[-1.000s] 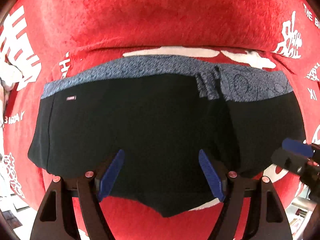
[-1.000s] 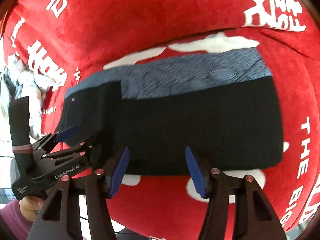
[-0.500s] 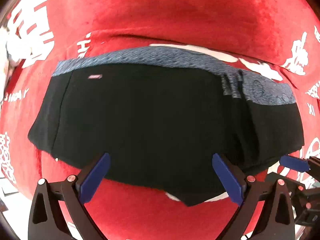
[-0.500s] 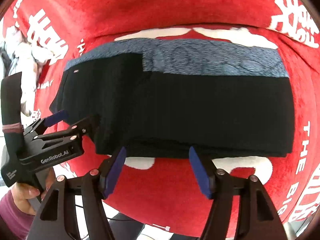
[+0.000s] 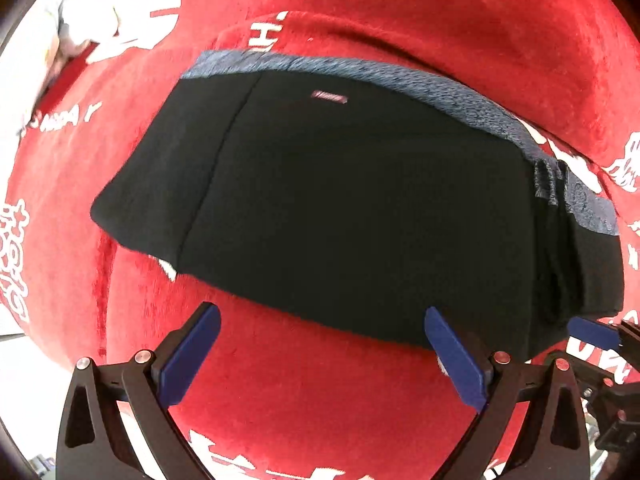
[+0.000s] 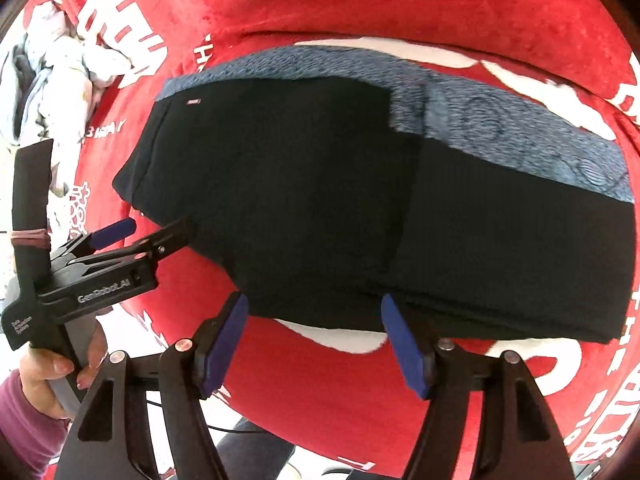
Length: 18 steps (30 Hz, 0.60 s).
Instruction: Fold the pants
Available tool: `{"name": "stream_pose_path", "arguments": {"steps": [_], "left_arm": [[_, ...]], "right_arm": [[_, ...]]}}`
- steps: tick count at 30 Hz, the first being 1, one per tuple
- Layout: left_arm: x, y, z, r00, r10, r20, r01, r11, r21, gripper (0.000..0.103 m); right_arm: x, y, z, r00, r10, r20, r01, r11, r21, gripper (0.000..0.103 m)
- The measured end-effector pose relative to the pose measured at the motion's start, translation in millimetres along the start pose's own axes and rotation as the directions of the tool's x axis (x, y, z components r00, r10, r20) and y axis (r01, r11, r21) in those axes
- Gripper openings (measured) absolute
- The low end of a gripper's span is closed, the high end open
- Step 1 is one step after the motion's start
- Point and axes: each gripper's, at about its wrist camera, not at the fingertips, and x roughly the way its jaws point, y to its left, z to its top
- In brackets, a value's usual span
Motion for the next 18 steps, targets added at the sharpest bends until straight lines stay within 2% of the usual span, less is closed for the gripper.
{"name": "stream_pose_path", "arguments": {"steps": [4, 10, 12, 14, 18], "left_arm": [[1, 13, 0, 1.000, -0.008, 0.003, 0.008, 1.000, -0.018, 0.102], [1, 44, 8, 1.000, -0.009, 0.029, 0.012, 0.996, -0.094, 0.102], [4, 56, 10, 0.999, -0.026, 0.020, 0.029, 0.991, -0.127, 0.102], [8, 73, 13, 0.997, -0.082, 0.010, 0.083, 0.981, -0.176, 0.102], [8, 101, 13, 0.990, -0.136, 0.032, 0.140, 0.955, -0.260, 0.102]], "right_arm": [[8, 9, 2, 1.000, -0.002, -0.010, 0.002, 1.000, -0.008, 0.076], [19, 13, 2, 0.999, -0.009, -0.036, 0.009, 1.000, -0.005, 0.077], [21, 15, 3, 0.999, -0.012, -0.038, 0.012, 1.000, -0.003, 0.077], [21, 20, 3, 0.999, -0.019, -0.028, 0.019, 1.000, -0.012, 0.077], [18, 32, 9, 1.000, -0.025, -0.006, 0.024, 0.998, -0.049, 0.077]]}}
